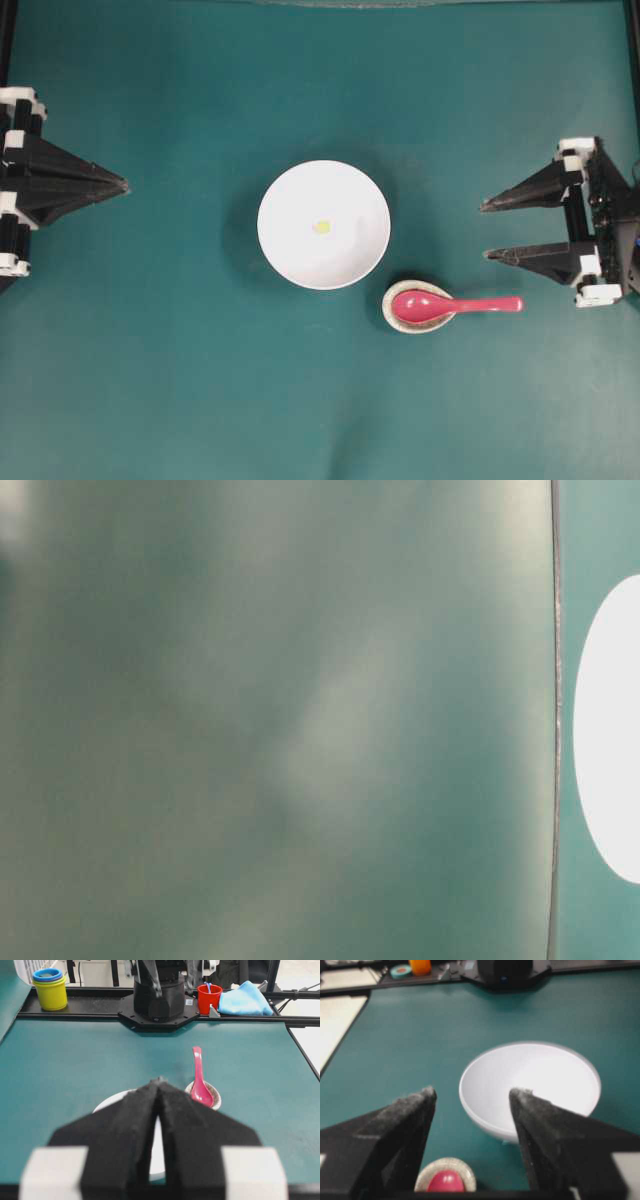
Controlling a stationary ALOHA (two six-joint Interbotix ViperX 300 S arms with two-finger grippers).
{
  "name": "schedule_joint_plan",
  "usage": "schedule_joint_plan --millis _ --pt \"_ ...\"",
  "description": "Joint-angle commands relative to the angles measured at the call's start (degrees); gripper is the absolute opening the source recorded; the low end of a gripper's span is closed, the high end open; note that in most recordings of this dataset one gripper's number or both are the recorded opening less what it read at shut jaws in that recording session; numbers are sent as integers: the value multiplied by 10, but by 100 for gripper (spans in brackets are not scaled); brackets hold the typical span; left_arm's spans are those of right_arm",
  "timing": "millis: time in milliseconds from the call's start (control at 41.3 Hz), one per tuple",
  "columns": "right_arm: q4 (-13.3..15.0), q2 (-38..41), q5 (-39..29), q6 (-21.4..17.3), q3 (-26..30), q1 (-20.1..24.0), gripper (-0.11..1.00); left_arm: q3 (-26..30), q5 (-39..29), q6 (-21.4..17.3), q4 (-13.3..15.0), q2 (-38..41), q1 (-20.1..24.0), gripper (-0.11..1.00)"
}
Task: Scoop the yellow hexagonal prism block from the bowl with a spoon using the right arm.
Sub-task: 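Move the right gripper over the pink spoon handle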
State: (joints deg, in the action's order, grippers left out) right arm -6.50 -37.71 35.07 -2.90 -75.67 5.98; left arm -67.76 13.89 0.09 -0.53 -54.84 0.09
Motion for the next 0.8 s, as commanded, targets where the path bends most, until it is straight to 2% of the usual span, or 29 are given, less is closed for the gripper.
schedule_joint_plan --millis 0,266,508,605,774 --pt "-18 32 54 2 -9 16 63 15 3 -2 -3 5 1 2" --pt "-72 147 195 2 -43 92 63 14 3 -2 -3 5 1 2" --pt "-136 272 304 1 -48 172 63 13 3 -2 -3 6 0 2" --pt "-163 327 343 -8 -46 207 63 13 3 -2 -3 9 1 2" --pt "-185 407 388 -33 -39 242 63 13 3 -3 -3 12 0 2"
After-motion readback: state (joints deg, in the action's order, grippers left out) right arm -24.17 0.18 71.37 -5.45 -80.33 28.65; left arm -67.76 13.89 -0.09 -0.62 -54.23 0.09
